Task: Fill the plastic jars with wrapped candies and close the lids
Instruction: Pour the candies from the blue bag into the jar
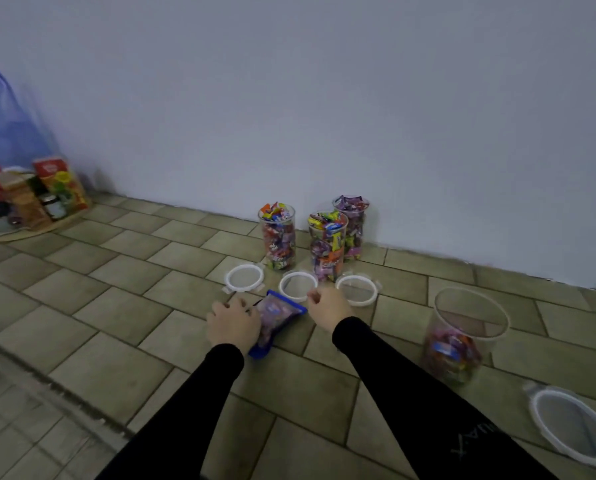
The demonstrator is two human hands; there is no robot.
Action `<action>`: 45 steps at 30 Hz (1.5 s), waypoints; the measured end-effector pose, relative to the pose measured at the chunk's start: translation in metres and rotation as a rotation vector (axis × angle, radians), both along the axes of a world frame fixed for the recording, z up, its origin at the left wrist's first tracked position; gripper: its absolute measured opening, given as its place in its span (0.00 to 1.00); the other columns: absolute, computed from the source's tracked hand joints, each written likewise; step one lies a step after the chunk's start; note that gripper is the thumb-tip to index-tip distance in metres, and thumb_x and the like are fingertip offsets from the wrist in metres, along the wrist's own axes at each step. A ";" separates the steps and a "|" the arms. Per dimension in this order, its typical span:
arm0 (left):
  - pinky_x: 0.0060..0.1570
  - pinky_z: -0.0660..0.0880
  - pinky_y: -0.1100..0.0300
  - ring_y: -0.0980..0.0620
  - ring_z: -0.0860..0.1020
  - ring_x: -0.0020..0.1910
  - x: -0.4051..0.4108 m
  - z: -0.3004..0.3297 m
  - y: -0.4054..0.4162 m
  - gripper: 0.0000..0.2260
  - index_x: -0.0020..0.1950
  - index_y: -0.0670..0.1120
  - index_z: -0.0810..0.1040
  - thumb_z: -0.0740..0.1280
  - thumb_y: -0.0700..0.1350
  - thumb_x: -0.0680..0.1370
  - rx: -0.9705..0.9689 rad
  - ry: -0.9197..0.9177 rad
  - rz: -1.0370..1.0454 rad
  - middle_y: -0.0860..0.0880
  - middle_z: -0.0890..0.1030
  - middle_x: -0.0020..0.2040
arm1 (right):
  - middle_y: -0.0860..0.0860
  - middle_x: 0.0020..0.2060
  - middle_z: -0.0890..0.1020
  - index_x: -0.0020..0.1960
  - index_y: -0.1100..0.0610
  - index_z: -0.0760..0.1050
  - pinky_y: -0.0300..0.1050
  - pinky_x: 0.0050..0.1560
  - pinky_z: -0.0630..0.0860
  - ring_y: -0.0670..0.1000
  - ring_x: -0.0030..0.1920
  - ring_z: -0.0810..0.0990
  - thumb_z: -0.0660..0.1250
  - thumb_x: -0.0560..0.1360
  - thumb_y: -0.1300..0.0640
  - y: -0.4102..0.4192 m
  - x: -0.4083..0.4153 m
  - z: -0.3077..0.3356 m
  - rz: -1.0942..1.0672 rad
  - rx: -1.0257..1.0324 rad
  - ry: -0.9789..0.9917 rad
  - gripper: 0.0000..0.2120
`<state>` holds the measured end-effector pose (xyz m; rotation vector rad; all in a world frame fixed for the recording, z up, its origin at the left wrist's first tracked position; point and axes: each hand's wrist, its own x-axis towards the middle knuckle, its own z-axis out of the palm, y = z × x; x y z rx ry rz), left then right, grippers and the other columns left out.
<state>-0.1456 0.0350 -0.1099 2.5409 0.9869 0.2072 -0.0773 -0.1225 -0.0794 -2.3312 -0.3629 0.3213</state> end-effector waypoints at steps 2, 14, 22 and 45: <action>0.62 0.67 0.53 0.41 0.71 0.61 0.001 -0.011 0.014 0.17 0.64 0.45 0.72 0.54 0.53 0.81 0.001 0.030 0.037 0.42 0.74 0.63 | 0.60 0.45 0.79 0.43 0.60 0.75 0.41 0.42 0.67 0.57 0.48 0.78 0.58 0.81 0.57 0.014 0.004 -0.009 -0.019 -0.051 0.056 0.12; 0.49 0.71 0.53 0.40 0.77 0.53 0.012 -0.008 0.039 0.14 0.48 0.38 0.77 0.56 0.45 0.82 -0.267 -0.066 -0.102 0.37 0.80 0.53 | 0.61 0.41 0.82 0.44 0.66 0.81 0.40 0.41 0.68 0.54 0.42 0.77 0.63 0.78 0.57 0.025 0.009 -0.030 -0.201 0.053 0.183 0.13; 0.34 0.74 0.58 0.48 0.77 0.38 0.034 0.045 0.003 0.08 0.39 0.49 0.76 0.69 0.46 0.78 -0.776 -0.422 -0.205 0.44 0.80 0.42 | 0.51 0.29 0.70 0.29 0.56 0.64 0.42 0.34 0.61 0.52 0.38 0.70 0.62 0.74 0.65 -0.016 0.008 -0.003 -0.310 0.068 0.015 0.16; 0.42 0.81 0.59 0.50 0.83 0.39 0.026 0.089 -0.133 0.06 0.52 0.39 0.82 0.68 0.36 0.77 -1.319 -0.547 -0.427 0.43 0.85 0.42 | 0.52 0.37 0.81 0.40 0.55 0.73 0.33 0.34 0.72 0.49 0.37 0.78 0.65 0.78 0.48 -0.083 -0.043 0.059 -0.379 0.569 -0.182 0.13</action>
